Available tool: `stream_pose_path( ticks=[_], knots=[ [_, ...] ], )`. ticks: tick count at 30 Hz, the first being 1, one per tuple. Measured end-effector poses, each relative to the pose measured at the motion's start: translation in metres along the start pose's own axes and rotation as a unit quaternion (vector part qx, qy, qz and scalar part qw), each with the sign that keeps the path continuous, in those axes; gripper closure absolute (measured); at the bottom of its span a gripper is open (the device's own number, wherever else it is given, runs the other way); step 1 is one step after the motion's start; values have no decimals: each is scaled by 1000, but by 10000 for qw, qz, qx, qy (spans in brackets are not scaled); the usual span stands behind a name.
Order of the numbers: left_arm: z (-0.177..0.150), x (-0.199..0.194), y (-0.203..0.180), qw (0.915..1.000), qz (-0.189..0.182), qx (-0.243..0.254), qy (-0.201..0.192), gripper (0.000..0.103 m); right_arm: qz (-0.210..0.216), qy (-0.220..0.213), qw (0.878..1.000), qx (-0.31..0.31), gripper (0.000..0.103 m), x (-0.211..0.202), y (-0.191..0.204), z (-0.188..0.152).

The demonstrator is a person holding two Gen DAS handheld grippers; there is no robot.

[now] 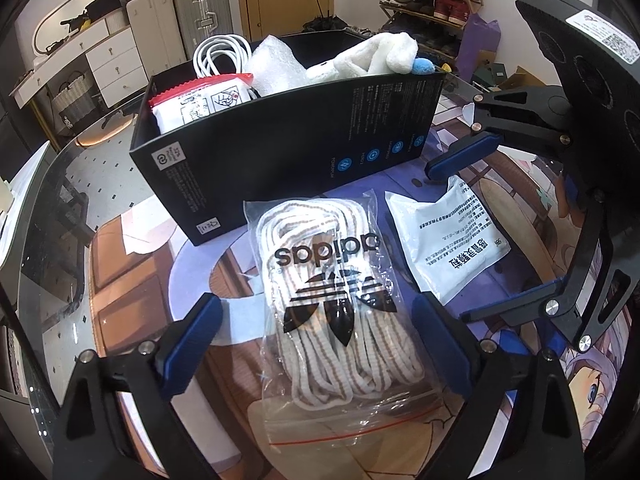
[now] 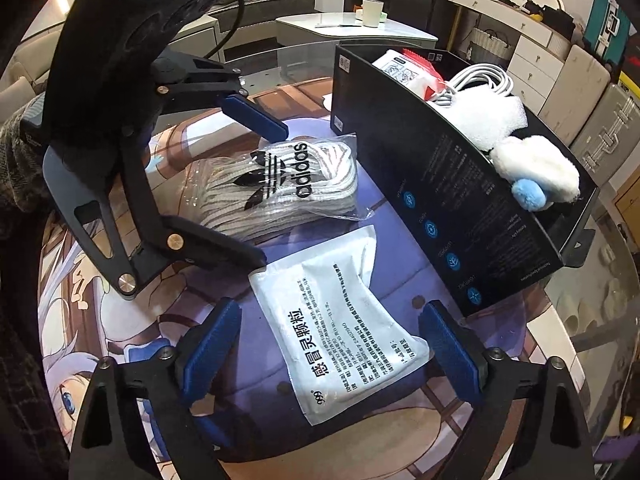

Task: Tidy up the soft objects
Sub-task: 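Close left tool on the adidas rope bag while right tool grasps the white packet, then lift the rope bag with left tool while right tool carries the white packet toward the box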

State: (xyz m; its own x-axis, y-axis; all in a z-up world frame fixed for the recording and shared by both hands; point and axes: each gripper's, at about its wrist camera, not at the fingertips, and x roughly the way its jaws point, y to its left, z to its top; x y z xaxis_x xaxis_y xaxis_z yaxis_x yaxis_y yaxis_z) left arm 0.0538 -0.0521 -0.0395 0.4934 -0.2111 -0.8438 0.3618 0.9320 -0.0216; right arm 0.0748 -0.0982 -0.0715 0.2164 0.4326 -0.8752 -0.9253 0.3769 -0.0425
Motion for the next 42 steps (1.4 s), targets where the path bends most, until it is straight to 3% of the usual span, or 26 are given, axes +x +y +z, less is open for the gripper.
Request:
stream_pose_path(
  ticks=[2,8,10,16,32,42],
  knots=[
    [1,-2,-2,10000,-27,41,-21,13,46,-26,10000,-22,34,-2,4,1],
    [3,-6,-6,9999,-76,92,-78,30,183,5,9998,106,50,-2,4,5],
    [4,-8,-6,9999,-69,80,-120,46,164,46,9998,107,53,-2,5,6],
    [7,-9,-2,9998,-65,-10,-165,60,-84,31,9998,178,68,-8,6,15],
    [6,-5,4,9995,-94,-215,-196,64,152,-219,9955,913,83,-8,-13,16],
    [4,-7,8,9994,-56,-293,-190,66,-175,-206,9938,1076,83,-22,-16,7]
  ],
)
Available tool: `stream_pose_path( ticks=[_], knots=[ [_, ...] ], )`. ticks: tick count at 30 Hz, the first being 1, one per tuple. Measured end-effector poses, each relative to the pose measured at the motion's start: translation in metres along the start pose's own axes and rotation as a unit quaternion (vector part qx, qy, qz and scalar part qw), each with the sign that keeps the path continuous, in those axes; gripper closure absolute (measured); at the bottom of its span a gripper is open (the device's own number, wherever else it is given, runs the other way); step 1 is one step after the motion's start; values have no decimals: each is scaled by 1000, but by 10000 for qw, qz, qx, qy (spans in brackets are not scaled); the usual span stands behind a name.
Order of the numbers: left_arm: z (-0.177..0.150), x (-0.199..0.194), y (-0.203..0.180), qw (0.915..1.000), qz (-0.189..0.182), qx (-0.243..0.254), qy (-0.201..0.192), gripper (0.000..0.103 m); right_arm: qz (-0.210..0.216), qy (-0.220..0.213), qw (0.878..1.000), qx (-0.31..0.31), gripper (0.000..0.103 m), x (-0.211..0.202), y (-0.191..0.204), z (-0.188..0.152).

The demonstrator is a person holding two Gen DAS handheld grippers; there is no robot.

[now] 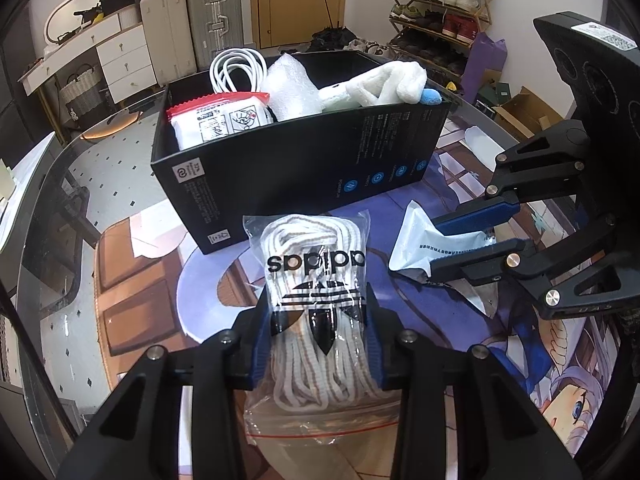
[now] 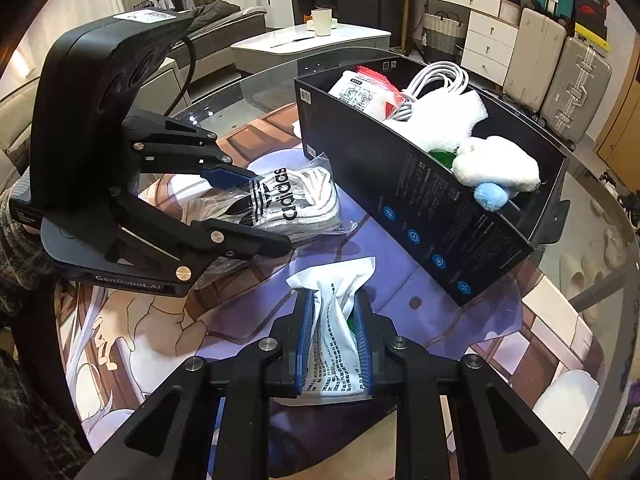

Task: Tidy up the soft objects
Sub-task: 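Lift the rope bag with left tool while right tool carries the white packet toward the box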

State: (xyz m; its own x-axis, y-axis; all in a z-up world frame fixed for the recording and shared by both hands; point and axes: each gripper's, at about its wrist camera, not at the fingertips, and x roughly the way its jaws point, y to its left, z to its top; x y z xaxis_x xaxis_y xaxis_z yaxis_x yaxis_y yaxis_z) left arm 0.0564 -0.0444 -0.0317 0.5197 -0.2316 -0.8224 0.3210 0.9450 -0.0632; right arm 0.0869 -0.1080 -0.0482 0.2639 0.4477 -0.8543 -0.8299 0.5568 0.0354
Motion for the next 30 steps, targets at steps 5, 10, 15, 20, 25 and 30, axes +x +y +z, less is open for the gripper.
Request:
stream_pose_path(
  ticks=[5,10,15,20,25,30],
  knots=[
    [-1,-2,2,10000,32,-34,-14,67,86,-82,9999,48,83,-6,-1,0],
    [-2,-4,1,10000,53,-37,-32,68,115,-177,9997,149,85,-17,-4,0],
    [-2,-10,3,9999,48,-74,-106,69,122,-240,9995,180,85,-27,-6,-2],
    [-2,-14,4,9998,31,-78,-168,69,92,-283,9994,184,85,-35,-8,0],
    [0,-22,6,9996,12,-80,-273,69,59,-371,9991,188,85,-46,-10,3],
    [4,-32,9,9990,4,-113,-425,69,38,-484,9987,184,85,-58,-12,5]
  ],
)
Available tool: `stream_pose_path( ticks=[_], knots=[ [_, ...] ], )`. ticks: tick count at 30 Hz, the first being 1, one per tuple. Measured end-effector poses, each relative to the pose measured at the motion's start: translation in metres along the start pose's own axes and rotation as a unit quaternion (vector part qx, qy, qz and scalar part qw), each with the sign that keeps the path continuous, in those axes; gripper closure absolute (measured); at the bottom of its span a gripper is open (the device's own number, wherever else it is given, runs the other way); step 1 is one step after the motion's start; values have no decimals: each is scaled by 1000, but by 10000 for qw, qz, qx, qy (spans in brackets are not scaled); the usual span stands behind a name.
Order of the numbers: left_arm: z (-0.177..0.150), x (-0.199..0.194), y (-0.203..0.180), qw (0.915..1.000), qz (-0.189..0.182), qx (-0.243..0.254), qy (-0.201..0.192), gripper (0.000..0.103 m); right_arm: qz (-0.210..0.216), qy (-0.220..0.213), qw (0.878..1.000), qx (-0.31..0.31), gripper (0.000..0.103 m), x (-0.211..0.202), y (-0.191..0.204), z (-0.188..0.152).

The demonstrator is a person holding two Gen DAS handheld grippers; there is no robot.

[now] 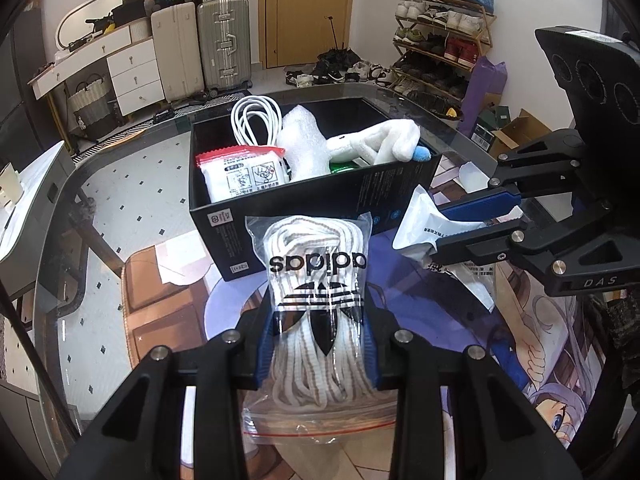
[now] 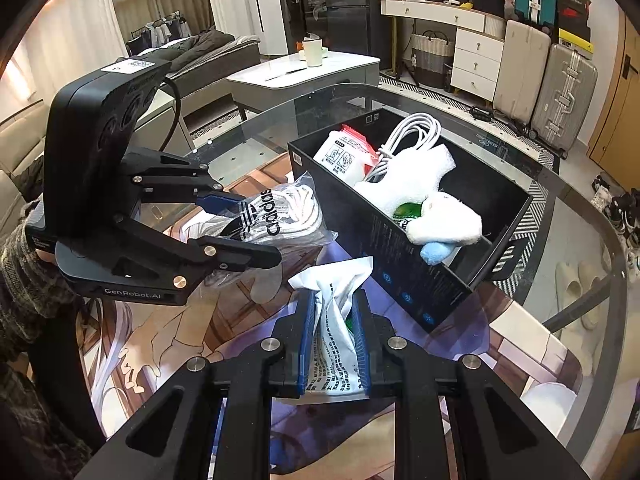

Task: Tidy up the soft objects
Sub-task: 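Lift the rope bag with left tool while right tool carries the white packet toward the box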

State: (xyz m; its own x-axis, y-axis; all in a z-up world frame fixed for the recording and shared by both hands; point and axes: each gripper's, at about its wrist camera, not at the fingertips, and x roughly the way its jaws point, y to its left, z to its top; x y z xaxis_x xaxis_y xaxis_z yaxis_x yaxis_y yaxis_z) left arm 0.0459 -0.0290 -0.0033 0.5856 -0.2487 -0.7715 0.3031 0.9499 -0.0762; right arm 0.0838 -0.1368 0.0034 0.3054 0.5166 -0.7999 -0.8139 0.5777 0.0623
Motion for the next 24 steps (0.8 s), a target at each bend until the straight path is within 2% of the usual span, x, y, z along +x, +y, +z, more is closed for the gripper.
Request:
stream_pose_path(
  ticks=[24],
  knots=[
    [32,-25,4,9985,1,-31,-547,69,-95,-466,9987,177,85,-22,-14,33]
  ],
)
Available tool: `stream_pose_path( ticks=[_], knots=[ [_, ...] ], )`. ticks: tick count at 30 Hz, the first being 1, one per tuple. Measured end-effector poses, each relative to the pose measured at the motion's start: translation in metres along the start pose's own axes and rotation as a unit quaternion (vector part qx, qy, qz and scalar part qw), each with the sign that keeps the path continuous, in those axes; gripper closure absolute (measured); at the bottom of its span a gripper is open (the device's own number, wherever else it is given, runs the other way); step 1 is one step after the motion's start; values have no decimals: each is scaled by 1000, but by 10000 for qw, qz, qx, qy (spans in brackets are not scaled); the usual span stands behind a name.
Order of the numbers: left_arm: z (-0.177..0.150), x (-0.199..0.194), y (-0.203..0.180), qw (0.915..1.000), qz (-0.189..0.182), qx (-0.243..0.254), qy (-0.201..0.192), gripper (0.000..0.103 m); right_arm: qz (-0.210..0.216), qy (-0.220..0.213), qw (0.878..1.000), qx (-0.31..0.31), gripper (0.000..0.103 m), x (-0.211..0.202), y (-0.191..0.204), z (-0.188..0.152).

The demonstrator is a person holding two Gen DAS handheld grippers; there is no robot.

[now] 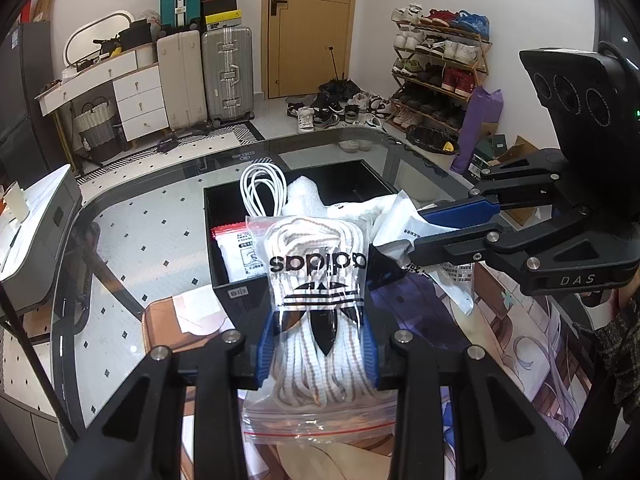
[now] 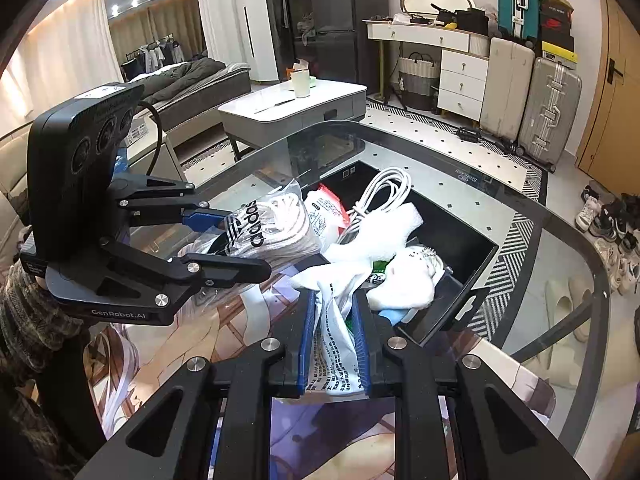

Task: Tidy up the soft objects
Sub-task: 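Lift the rope bag with left tool while right tool carries the white packet toward the box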

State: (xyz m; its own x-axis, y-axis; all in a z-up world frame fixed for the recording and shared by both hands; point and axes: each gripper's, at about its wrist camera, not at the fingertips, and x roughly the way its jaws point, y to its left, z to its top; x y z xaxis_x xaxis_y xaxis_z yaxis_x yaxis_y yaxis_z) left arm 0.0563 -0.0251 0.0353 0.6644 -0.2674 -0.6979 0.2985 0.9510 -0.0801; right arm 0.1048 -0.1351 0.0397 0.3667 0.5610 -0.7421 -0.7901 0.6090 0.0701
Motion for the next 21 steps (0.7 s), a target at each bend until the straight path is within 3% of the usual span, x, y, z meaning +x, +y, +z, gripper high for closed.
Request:
stream_pose_path(
  ticks=[21],
  knots=[
    [24,9,11,9991,96,-207,-348,69,-110,-518,9971,538,85,-5,-35,17]
  ],
)
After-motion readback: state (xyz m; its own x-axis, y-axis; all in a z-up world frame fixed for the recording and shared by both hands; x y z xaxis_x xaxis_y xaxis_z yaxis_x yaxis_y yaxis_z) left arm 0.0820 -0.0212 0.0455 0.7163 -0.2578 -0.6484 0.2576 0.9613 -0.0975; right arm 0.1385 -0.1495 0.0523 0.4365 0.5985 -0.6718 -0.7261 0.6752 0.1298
